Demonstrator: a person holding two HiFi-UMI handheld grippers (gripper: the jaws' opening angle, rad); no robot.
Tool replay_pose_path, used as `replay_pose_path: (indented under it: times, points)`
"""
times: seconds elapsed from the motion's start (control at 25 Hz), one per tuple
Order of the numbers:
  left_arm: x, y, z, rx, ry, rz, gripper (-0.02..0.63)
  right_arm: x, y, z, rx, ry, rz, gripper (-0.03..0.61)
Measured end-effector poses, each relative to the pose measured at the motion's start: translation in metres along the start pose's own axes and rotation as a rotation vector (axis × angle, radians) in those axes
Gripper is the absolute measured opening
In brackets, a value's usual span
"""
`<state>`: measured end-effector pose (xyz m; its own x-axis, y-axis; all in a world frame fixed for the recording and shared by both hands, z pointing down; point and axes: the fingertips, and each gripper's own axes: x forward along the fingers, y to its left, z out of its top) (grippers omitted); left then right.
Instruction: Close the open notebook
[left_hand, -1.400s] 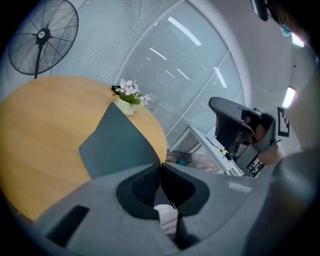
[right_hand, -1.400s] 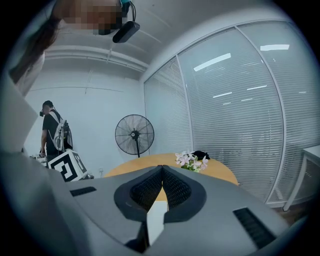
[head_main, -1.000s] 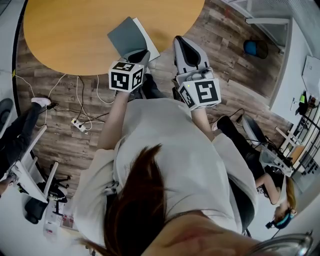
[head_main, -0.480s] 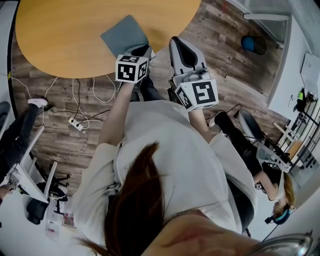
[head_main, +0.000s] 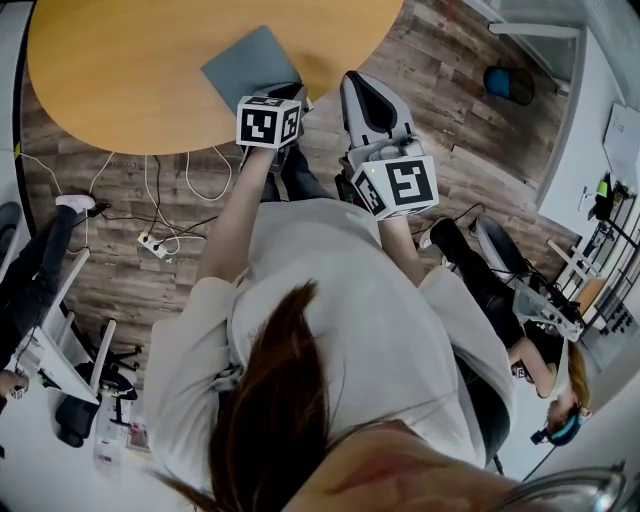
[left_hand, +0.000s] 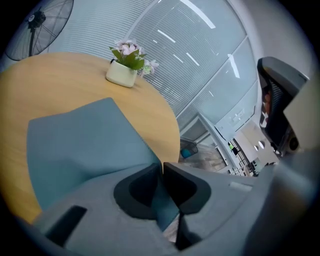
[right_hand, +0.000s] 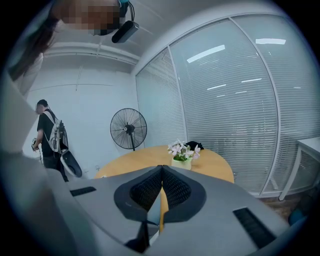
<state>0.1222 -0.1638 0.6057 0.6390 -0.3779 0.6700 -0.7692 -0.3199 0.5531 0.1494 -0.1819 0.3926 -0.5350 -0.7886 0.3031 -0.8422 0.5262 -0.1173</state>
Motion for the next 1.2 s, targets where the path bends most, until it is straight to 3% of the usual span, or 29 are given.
replay_pose_path:
  times: [0.16, 0.4, 0.48, 0.56, 1.2]
  points:
    - [-0.005, -0.005, 0.003, 0.008, -0.039, -0.038, 0.054, 0.002, 0.003, 0.001, 0.0, 0.002, 0.005, -0.006]
    - [-0.012, -0.015, 0.005, 0.018, -0.072, -0.11, 0.111, 0.003, 0.01, -0.001, -0.001, 0.005, 0.009, -0.005]
    - [-0.01, -0.02, 0.004, 0.013, -0.063, -0.146, 0.154, 0.004, 0.01, -0.001, -0.003, 0.007, 0.011, -0.005]
    - [-0.007, -0.025, 0.0, 0.004, -0.049, -0.179, 0.253, 0.005, 0.011, -0.002, -0.007, 0.009, 0.014, -0.005]
    - [-0.01, -0.022, -0.003, 0.019, -0.048, -0.164, 0.253, 0.005, 0.02, -0.002, -0.015, 0.015, 0.017, -0.005]
